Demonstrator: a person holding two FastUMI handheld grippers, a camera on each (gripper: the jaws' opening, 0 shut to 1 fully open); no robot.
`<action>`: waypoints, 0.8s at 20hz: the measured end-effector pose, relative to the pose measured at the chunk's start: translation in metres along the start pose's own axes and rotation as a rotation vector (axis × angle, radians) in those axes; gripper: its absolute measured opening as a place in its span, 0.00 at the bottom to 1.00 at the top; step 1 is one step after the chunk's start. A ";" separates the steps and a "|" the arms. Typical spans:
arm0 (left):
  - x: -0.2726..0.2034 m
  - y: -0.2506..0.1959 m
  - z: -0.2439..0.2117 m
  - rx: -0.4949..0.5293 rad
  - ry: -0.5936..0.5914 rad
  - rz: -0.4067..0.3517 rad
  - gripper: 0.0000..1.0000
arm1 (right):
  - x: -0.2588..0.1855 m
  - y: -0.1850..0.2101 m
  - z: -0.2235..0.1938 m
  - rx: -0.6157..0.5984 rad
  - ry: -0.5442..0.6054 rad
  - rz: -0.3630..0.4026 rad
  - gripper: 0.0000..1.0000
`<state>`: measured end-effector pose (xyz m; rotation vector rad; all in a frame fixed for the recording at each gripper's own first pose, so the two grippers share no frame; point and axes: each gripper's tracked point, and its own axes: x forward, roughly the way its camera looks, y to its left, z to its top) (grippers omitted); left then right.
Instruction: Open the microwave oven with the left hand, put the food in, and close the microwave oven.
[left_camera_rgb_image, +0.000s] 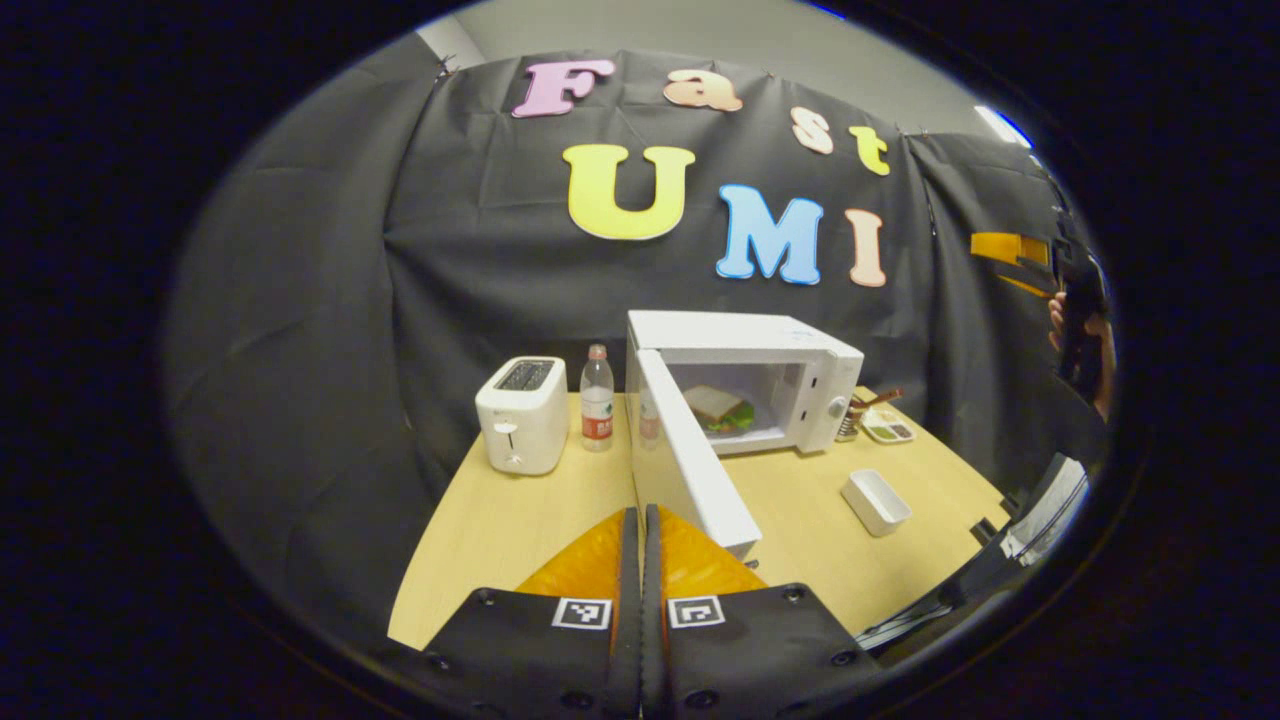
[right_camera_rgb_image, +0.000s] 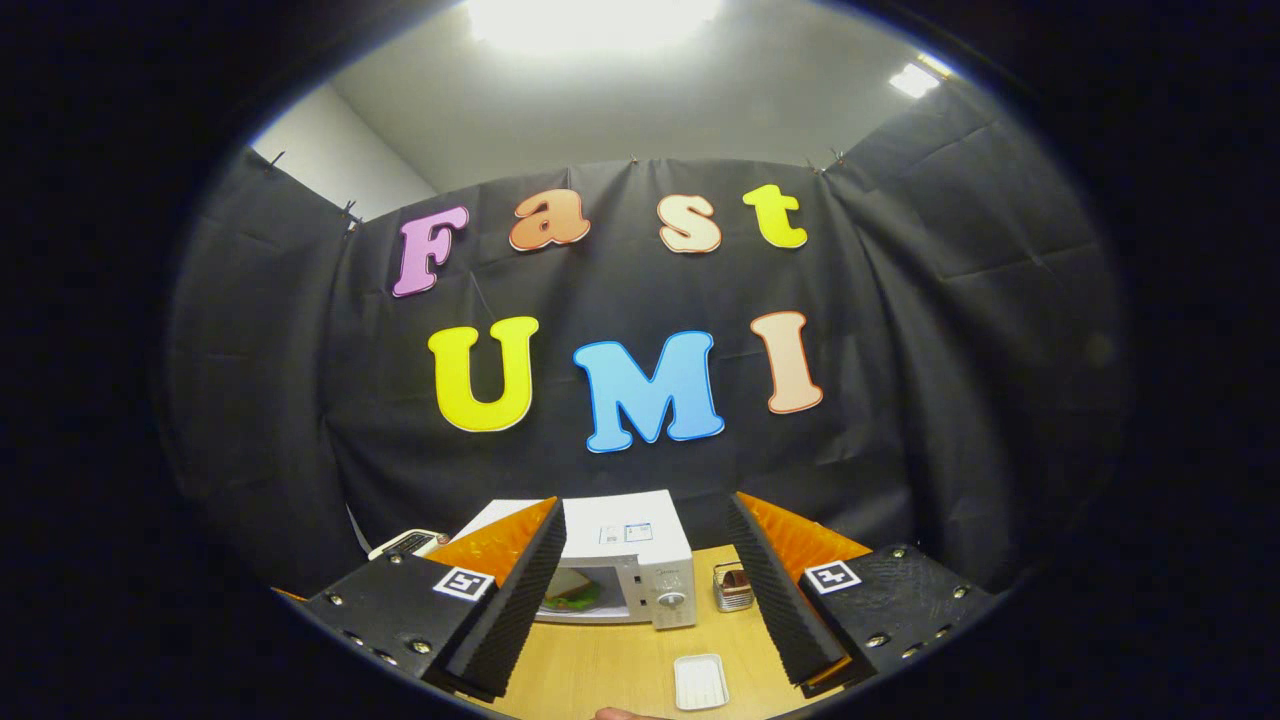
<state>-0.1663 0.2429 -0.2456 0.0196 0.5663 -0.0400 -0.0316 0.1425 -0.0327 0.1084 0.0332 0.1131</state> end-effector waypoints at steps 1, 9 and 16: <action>0.002 -0.002 -0.005 0.000 0.012 -0.004 0.07 | -0.001 -0.002 0.002 0.003 -0.006 0.001 0.97; 0.019 -0.035 -0.015 -0.008 0.043 -0.039 0.07 | -0.001 -0.034 0.004 0.057 0.000 -0.054 0.97; 0.023 -0.071 -0.018 -0.031 0.064 -0.024 0.07 | 0.025 -0.053 0.006 0.047 0.006 -0.024 0.97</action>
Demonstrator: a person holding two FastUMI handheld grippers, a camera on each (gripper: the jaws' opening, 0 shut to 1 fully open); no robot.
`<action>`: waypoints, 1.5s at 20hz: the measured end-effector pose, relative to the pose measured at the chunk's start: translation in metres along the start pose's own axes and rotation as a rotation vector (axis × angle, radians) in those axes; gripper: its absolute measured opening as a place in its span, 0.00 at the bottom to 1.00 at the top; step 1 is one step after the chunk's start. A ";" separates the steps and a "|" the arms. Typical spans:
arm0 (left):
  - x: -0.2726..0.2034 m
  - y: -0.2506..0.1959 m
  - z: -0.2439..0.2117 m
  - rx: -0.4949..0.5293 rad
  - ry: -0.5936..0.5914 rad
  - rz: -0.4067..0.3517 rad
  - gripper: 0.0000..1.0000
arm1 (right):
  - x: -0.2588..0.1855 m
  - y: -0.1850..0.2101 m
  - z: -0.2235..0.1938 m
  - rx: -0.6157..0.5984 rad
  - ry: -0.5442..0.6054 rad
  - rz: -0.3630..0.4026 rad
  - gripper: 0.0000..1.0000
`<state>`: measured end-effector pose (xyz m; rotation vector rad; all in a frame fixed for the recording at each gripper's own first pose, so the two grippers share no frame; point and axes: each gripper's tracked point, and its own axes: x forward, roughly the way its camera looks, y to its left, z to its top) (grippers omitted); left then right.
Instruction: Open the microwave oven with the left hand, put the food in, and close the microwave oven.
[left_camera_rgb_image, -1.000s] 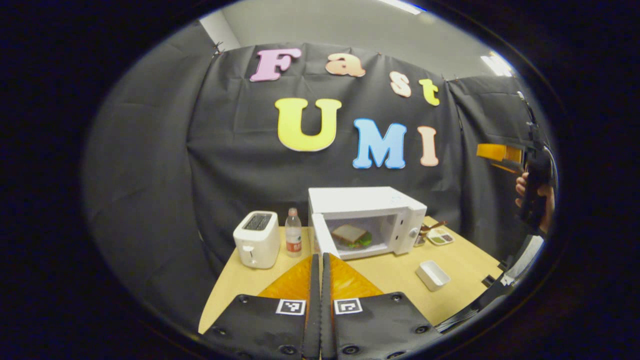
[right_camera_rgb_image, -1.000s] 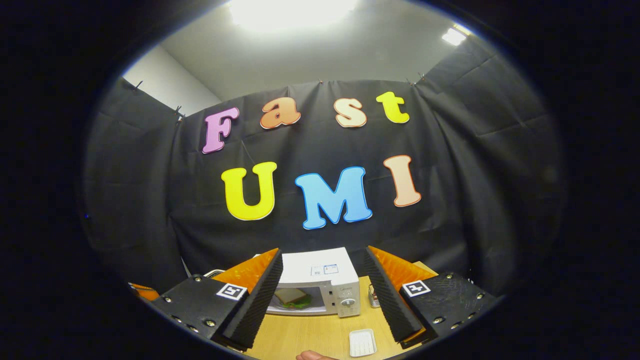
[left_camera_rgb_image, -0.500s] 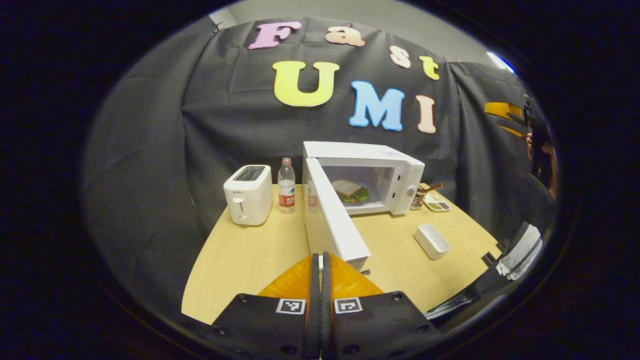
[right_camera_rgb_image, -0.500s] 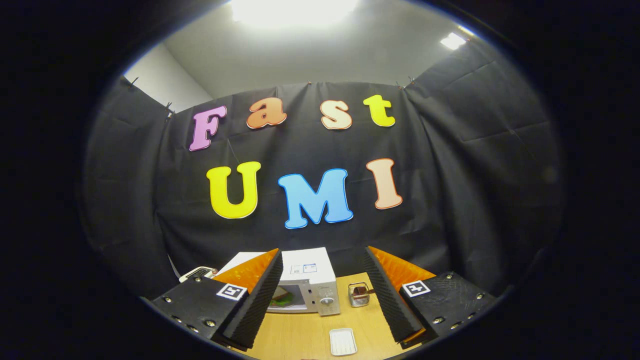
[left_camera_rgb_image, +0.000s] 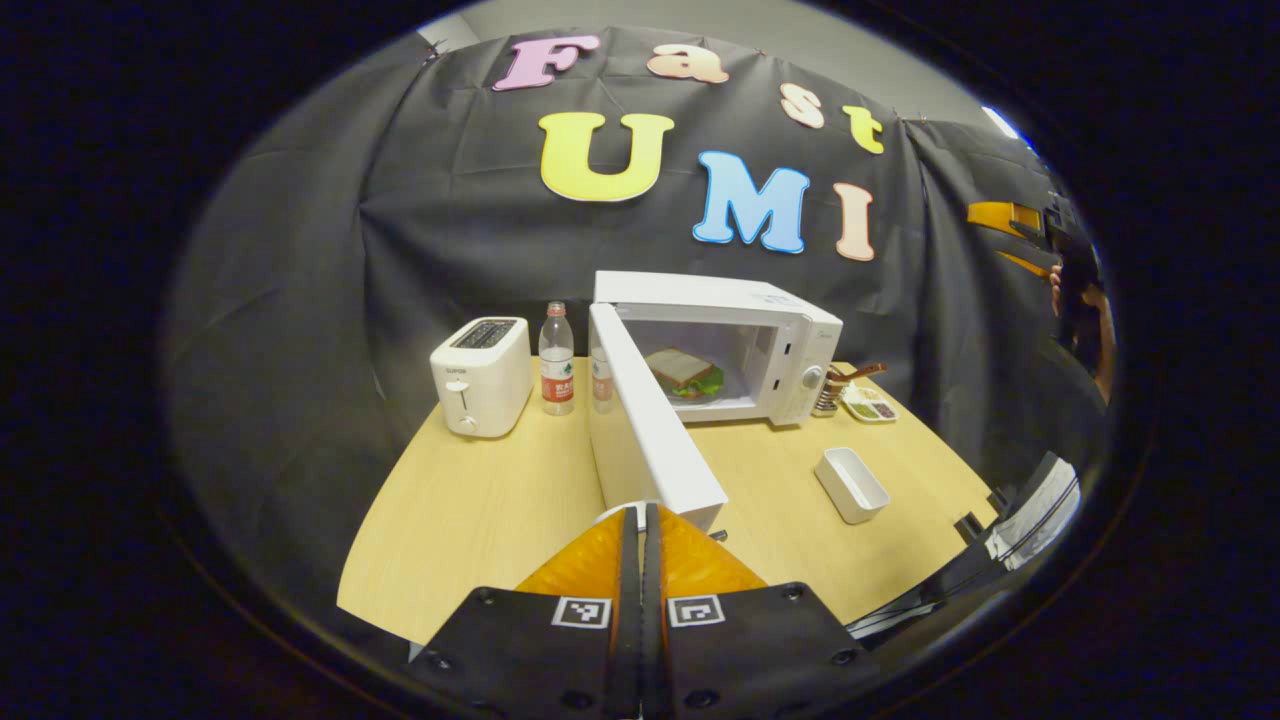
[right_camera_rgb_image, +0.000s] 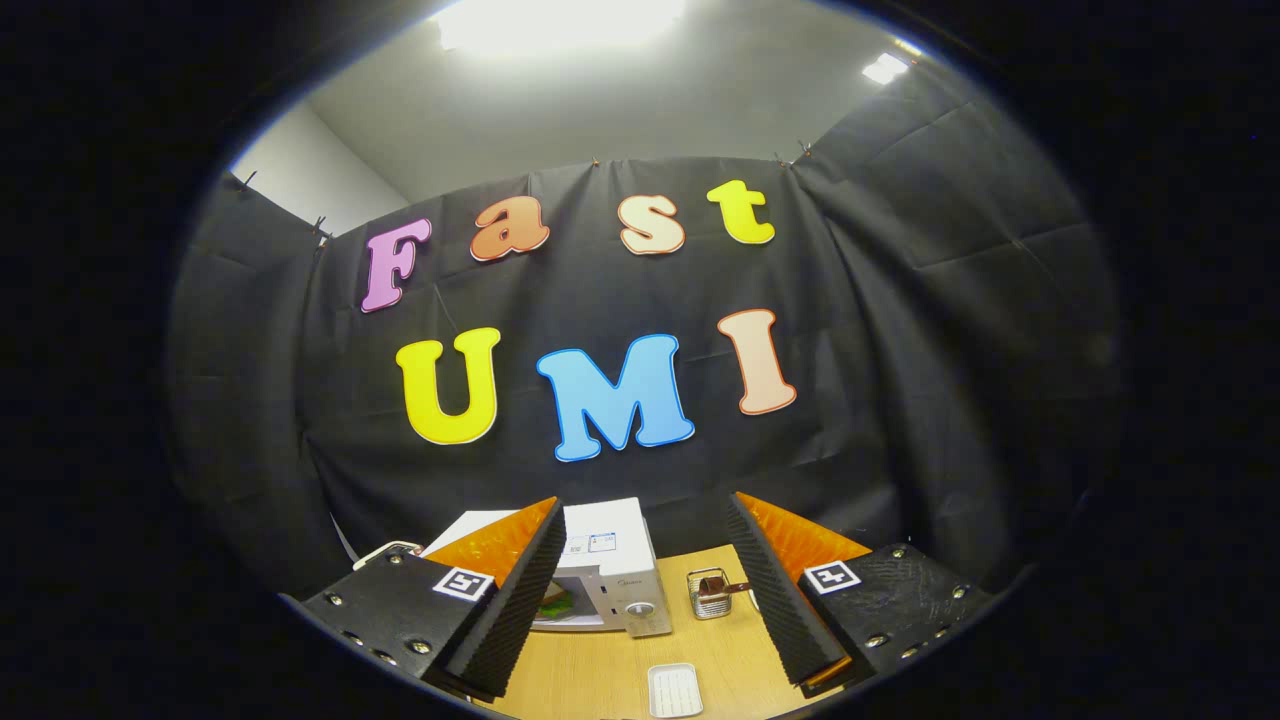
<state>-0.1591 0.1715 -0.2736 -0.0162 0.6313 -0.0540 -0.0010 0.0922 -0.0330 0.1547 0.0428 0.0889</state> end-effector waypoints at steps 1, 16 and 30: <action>0.003 -0.008 0.000 -0.002 0.002 -0.004 0.07 | 0.003 -0.001 0.002 -0.002 0.000 0.010 0.97; 0.069 -0.140 0.027 -0.007 0.009 -0.099 0.07 | 0.028 -0.046 0.015 -0.093 -0.019 0.094 0.97; 0.176 -0.224 0.078 -0.021 0.009 -0.175 0.07 | 0.013 -0.139 0.015 -0.071 -0.023 -0.025 0.97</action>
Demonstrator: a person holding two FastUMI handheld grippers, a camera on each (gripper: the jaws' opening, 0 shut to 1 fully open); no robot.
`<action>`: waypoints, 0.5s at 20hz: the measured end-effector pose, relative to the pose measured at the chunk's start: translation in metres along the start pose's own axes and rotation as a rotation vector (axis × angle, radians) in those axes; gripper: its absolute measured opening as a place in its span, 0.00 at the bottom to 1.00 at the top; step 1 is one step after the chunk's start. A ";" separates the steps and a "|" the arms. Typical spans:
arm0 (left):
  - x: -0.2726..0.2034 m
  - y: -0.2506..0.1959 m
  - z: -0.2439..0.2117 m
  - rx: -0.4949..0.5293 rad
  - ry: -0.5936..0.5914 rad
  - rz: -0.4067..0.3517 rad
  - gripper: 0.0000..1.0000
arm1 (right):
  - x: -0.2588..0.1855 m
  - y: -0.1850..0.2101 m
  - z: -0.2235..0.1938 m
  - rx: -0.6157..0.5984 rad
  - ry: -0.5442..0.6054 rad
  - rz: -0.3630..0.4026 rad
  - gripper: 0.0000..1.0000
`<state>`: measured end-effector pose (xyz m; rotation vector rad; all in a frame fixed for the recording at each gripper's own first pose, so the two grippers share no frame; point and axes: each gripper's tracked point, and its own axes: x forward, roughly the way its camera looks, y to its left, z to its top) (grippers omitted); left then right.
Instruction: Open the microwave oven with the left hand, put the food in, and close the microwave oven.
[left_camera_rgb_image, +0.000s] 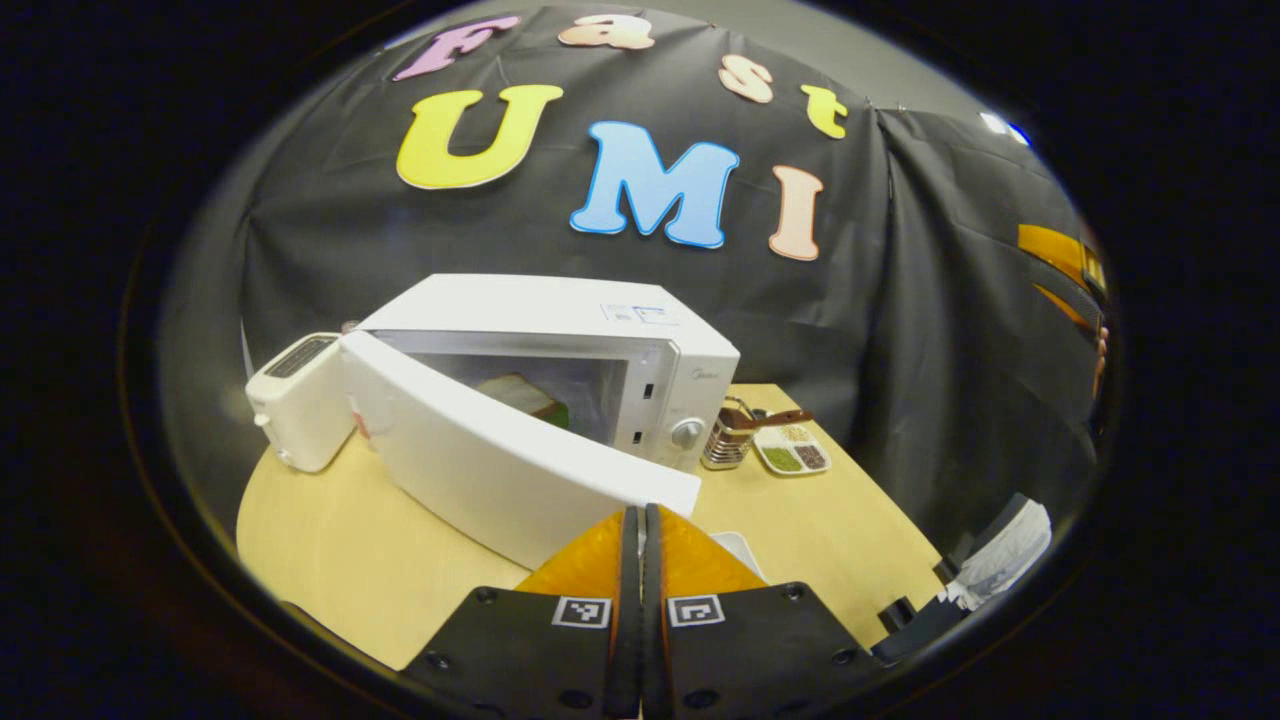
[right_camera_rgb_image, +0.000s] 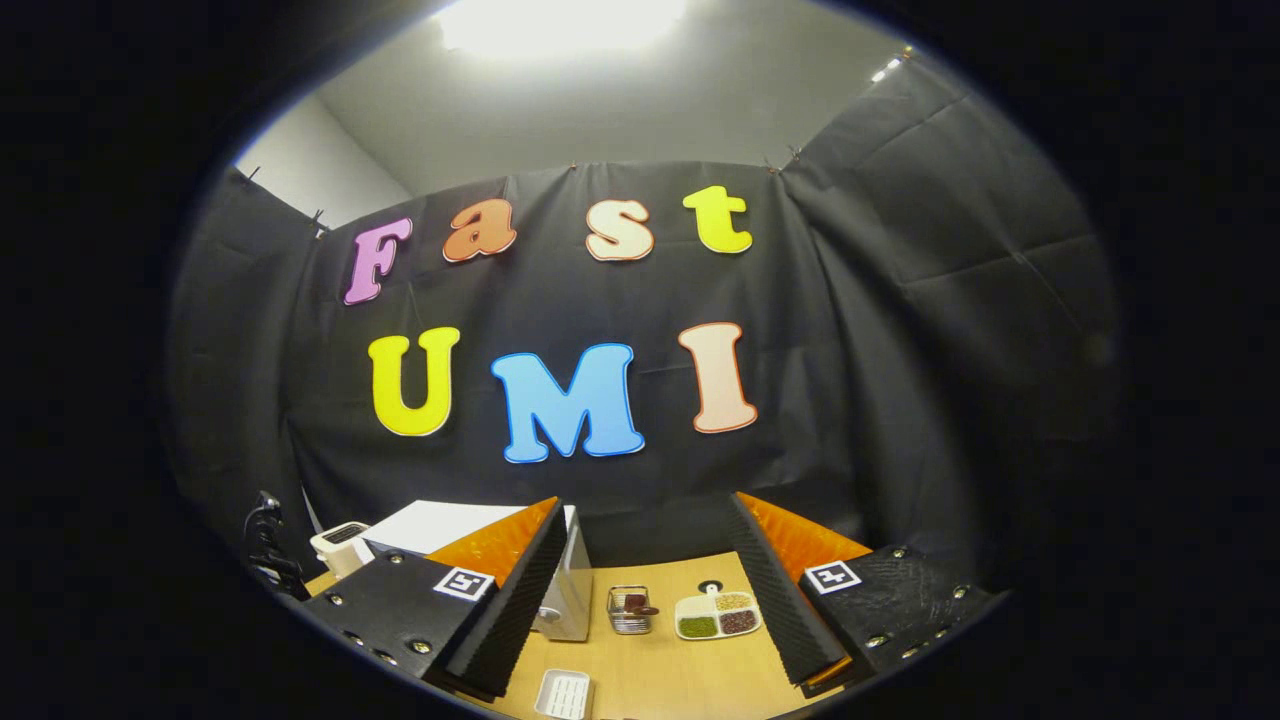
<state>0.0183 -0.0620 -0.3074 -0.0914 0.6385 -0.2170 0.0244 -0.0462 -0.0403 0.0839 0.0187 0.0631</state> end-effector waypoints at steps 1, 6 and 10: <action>0.008 -0.003 0.003 0.004 0.000 -0.004 0.07 | -0.001 -0.005 0.001 -0.005 -0.003 -0.007 0.97; 0.041 -0.014 0.014 0.012 0.007 -0.011 0.06 | -0.002 -0.019 0.000 -0.039 -0.014 -0.026 0.97; 0.068 -0.015 0.025 0.004 0.004 -0.005 0.07 | 0.004 -0.029 -0.006 -0.027 0.000 -0.034 0.97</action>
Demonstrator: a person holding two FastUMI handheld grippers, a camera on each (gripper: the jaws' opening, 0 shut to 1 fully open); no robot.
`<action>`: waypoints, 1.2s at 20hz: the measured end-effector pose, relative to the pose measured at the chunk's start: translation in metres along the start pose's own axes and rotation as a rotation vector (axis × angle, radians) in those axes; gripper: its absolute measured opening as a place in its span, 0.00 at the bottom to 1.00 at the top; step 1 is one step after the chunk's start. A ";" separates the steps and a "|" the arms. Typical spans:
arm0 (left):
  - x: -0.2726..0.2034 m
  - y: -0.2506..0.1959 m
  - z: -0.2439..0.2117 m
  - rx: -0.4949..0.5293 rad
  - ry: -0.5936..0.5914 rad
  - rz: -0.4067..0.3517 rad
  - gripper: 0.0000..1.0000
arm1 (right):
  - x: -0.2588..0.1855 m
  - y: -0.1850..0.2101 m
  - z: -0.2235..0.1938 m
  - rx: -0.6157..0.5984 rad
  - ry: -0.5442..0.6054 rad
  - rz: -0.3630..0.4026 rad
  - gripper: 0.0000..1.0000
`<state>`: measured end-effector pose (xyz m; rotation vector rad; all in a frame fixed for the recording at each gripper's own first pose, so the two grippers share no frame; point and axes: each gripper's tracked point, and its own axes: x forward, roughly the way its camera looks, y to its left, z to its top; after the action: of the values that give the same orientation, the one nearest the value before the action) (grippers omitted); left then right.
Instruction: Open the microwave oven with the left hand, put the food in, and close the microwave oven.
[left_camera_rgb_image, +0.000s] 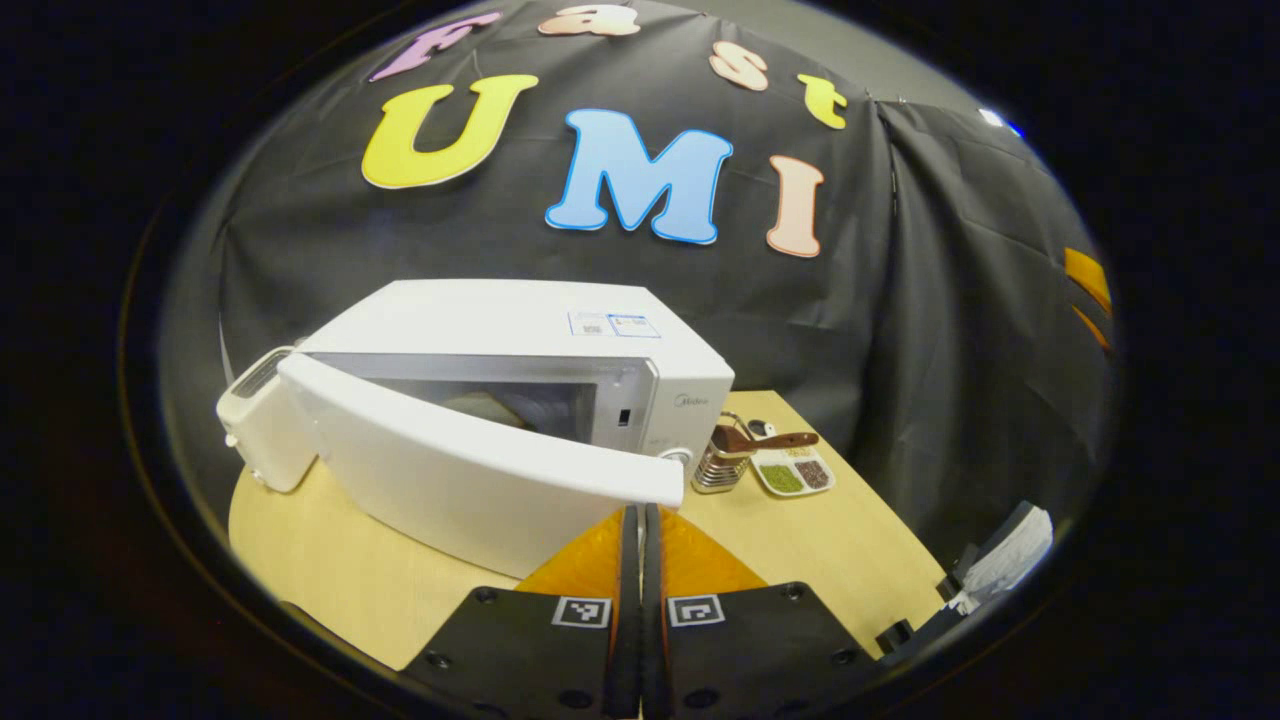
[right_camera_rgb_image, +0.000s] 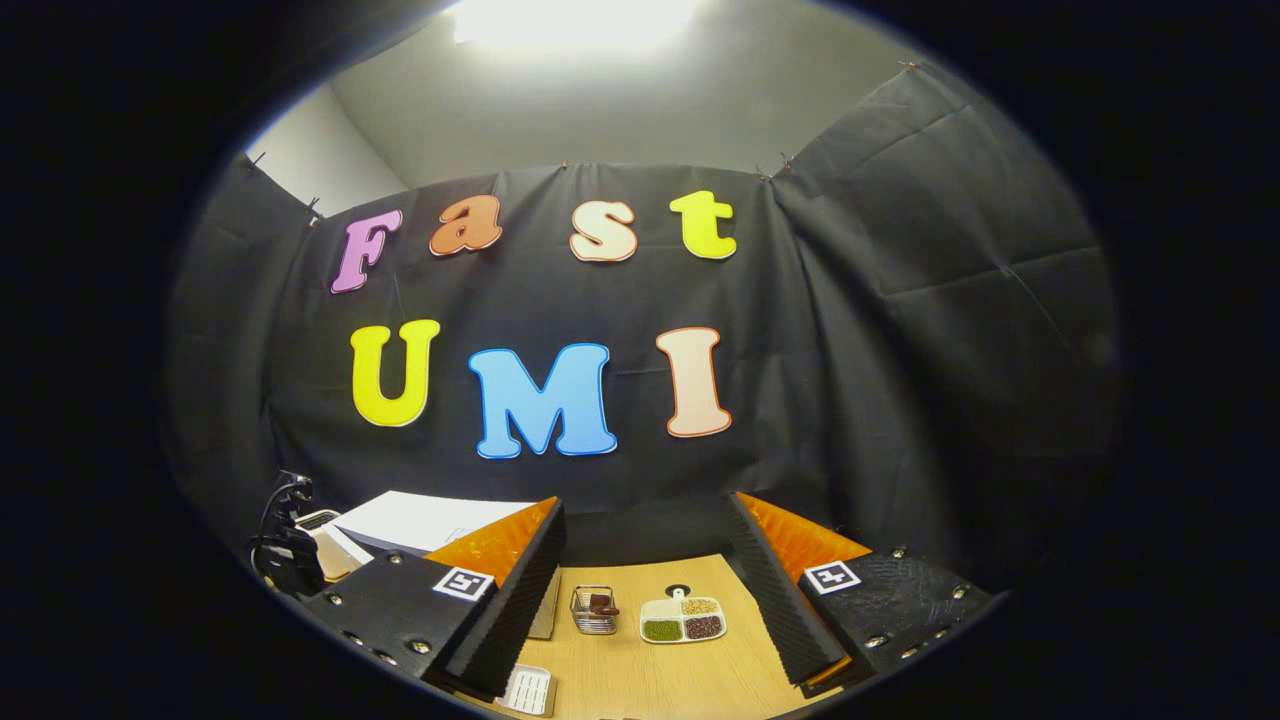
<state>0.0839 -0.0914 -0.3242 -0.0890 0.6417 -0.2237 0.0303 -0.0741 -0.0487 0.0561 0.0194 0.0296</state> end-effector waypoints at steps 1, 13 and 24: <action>0.006 0.000 0.002 -0.003 0.001 0.003 0.07 | 0.001 -0.003 -0.001 0.003 0.004 -0.003 0.97; 0.069 0.003 0.033 -0.043 -0.027 0.042 0.07 | 0.041 -0.018 -0.020 0.006 0.048 0.026 0.97; 0.100 0.007 0.046 -0.028 -0.039 0.086 0.07 | 0.071 -0.031 -0.038 0.031 0.082 0.078 0.97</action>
<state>0.1907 -0.1070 -0.3462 -0.0919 0.6083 -0.1293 0.1015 -0.1004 -0.0895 0.0866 0.0991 0.1100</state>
